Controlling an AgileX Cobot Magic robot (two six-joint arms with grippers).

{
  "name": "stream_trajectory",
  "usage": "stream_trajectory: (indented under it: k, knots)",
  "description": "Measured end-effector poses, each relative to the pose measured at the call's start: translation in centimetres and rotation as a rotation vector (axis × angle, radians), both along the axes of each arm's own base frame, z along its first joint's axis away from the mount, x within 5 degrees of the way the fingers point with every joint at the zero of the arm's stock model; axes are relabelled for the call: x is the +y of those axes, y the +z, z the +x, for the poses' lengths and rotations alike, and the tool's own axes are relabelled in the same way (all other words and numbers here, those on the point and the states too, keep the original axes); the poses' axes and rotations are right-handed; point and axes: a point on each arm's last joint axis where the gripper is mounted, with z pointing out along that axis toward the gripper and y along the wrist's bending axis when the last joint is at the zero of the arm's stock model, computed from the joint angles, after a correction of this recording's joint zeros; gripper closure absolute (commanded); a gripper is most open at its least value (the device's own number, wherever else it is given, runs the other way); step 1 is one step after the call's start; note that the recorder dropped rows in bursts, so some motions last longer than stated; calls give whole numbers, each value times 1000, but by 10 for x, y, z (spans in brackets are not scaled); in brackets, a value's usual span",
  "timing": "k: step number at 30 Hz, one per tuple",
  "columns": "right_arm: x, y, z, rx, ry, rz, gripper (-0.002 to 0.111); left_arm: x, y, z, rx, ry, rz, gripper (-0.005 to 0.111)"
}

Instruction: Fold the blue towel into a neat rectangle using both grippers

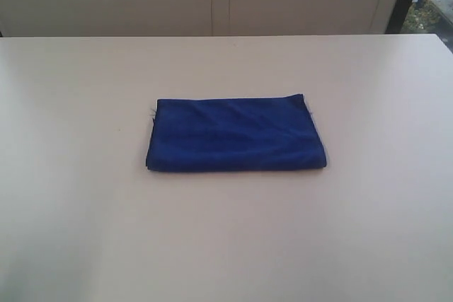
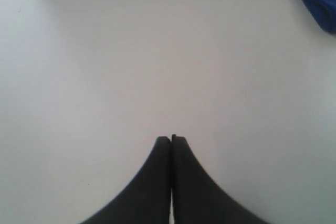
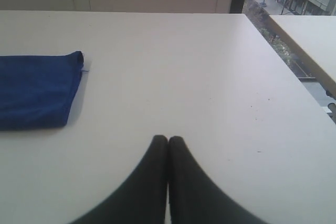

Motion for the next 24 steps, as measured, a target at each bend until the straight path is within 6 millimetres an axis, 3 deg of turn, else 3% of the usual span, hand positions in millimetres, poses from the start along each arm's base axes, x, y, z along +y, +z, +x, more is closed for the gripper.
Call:
stream_trajectory:
  k: [24]
  knots:
    - [0,0,0,0,0,0,108,2,0,0,-1,74,-89,107]
